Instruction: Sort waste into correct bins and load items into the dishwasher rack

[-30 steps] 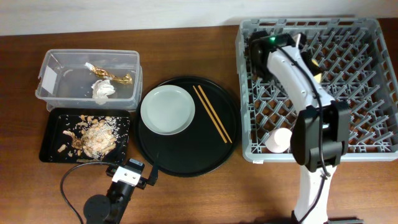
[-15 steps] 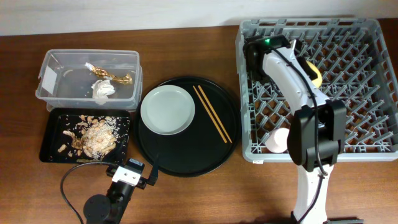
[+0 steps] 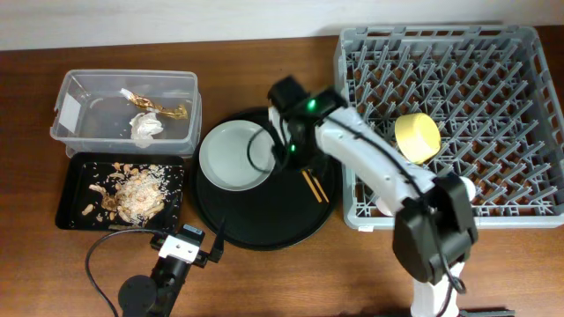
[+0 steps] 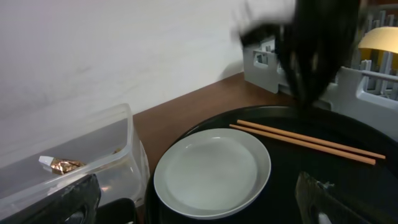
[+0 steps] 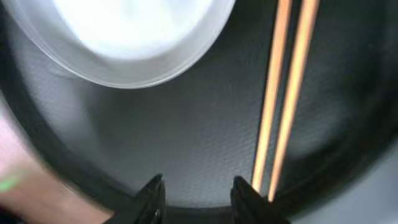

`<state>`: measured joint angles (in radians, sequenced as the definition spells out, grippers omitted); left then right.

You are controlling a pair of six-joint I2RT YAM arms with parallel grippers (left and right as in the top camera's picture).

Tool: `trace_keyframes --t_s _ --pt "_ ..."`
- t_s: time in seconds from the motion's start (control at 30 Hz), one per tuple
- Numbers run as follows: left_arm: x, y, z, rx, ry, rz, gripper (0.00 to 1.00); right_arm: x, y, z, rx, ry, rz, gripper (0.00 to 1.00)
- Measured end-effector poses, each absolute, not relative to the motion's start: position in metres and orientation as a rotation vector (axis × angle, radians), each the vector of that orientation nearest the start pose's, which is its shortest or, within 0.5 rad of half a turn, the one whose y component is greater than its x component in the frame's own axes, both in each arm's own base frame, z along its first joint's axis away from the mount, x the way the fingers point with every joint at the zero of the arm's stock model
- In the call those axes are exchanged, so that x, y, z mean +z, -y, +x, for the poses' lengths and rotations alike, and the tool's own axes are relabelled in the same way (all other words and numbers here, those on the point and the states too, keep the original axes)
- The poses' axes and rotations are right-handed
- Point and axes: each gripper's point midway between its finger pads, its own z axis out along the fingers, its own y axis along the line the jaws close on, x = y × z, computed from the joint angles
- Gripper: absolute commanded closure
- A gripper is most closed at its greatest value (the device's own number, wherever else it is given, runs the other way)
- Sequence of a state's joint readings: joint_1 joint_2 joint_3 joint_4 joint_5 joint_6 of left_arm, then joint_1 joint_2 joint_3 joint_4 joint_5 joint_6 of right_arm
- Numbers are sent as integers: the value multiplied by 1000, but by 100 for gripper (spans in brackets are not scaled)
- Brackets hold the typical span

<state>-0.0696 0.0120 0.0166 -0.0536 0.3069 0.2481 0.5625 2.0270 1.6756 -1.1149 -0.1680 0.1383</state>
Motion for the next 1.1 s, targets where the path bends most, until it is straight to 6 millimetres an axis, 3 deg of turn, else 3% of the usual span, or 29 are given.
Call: trace_keyframes --t_s 0.03,0.17,0.27,0.37,0.5,0.53,0.57,0.6,0.67,0.7,0.73,0.77,0.8,0.83,0.9,1.03,1.1 --pt "166 68 234 -111 -1545 487 0 53 -239 329 293 -3033 -649 64" --pt "166 68 234 -111 -1545 486 0 11 -213 325 134 -3010 -688 66" --pt "166 68 234 -111 -1544 487 0 3 -205 322 80 -3004 -734 64" --pt "166 68 234 -111 -1545 486 0 2 -202 324 49 -2983 -771 96" --pt "166 68 234 -111 -1544 487 0 4 -199 309 84 -3061 -738 96" --pt "166 68 234 -111 -1544 486 0 14 -194 305 85 -3091 -724 96" --pt "166 68 234 -111 -1544 486 0 55 -190 324 129 -3028 -614 96" --pt "166 68 234 -111 -1544 486 0 108 -185 352 176 -2887 -495 96" --pt "166 68 234 -111 -1544 486 0 190 -137 384 182 -2687 -247 96" --pt "166 68 234 -111 -1544 486 0 195 -119 390 149 -2674 -185 96" --pt "166 68 234 -111 -1544 486 0 179 -94 396 82 -2715 -105 92" --pt "166 68 234 -111 -1544 486 0 165 -85 397 57 -2758 -79 81" --pt "166 68 234 -111 -1544 486 0 124 -80 392 -1 -2885 -104 68" --pt "166 68 234 -111 -1544 486 0 111 -83 387 -19 -2928 -126 64" --pt "166 68 234 -111 -1544 486 0 108 -103 375 -6 -2958 -225 63" --pt "166 68 234 -111 -1544 487 0 117 -200 360 88 -2817 -544 63" --pt "166 68 234 -111 -1544 486 0 98 -208 372 18 -2796 -523 62"
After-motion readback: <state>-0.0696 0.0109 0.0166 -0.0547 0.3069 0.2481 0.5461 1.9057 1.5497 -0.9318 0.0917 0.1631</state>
